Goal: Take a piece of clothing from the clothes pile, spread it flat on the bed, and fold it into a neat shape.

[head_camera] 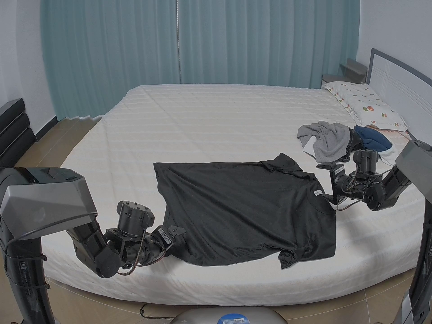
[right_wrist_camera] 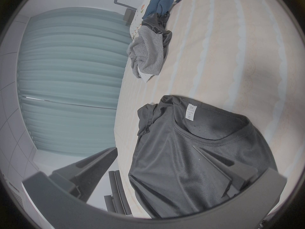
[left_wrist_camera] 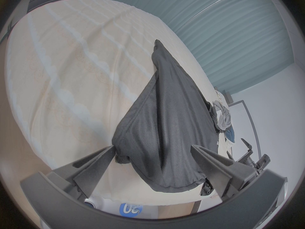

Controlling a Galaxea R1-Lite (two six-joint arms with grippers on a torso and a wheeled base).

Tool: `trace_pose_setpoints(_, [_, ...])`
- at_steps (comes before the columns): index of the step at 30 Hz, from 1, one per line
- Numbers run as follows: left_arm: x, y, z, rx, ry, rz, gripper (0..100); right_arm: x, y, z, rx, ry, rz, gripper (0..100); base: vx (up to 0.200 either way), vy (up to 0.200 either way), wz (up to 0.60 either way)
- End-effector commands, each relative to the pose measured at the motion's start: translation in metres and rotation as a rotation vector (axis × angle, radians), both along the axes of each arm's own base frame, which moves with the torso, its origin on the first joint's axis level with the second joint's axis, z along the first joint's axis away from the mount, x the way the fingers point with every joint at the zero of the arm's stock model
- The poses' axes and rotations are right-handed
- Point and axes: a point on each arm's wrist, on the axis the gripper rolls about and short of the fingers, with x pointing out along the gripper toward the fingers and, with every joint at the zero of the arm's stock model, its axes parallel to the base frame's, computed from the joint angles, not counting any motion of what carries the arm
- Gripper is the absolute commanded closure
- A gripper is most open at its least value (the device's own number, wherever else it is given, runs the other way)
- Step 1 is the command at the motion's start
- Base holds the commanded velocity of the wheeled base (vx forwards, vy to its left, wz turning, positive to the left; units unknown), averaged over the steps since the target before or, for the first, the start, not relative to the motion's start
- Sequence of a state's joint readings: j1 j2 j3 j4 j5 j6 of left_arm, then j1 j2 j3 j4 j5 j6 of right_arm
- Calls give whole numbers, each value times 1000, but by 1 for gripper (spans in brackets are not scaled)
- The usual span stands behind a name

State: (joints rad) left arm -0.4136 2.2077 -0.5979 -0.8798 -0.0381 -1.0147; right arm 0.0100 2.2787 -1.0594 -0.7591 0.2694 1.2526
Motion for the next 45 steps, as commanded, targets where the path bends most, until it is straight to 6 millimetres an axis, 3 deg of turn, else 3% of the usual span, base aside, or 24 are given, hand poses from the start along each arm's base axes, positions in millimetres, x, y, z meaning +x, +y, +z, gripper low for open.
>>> trace_pose_setpoints(1, [-1, 0, -3, 10, 6, 6, 0, -1, 0, 2, 0, -3, 2, 0, 0, 0, 0])
trace_pose_setpoints(11, [-1, -4, -8, 46, -1, 31, 0, -2, -1, 9, 0, -20, -1, 0, 0, 0, 0])
trace_pose_setpoints(12, [-1, -5, -9, 46, -1, 29, 100, -2, -1, 9, 0, -20, -1, 0, 0, 0, 0])
trace_pose_setpoints(25, [0, 1, -6, 46, -3, 49, 100, -6, 0, 8, 0, -9, 2, 0, 0, 0, 0])
trace_pose_setpoints(30, [-3, 7, 20, 35, -62, 52, 100, -14, 3, 21, -3, -27, 9, 0, 0, 0, 0])
trace_pose_setpoints(35, [-18, 17, 17, 69, -21, 46, 100, -21, 3, 36, -24, -59, 22, 0, 0, 0, 0])
trace_pose_setpoints(41, [-25, 28, 16, 82, 3, 68, 100, -41, 15, 27, -116, 1, 105, 0, 0, 0, 0])
trace_pose_setpoints(45, [-43, 39, 20, 108, 20, 56, 100, -71, 14, 18, -212, 51, 167, 0, 0, 0, 0])
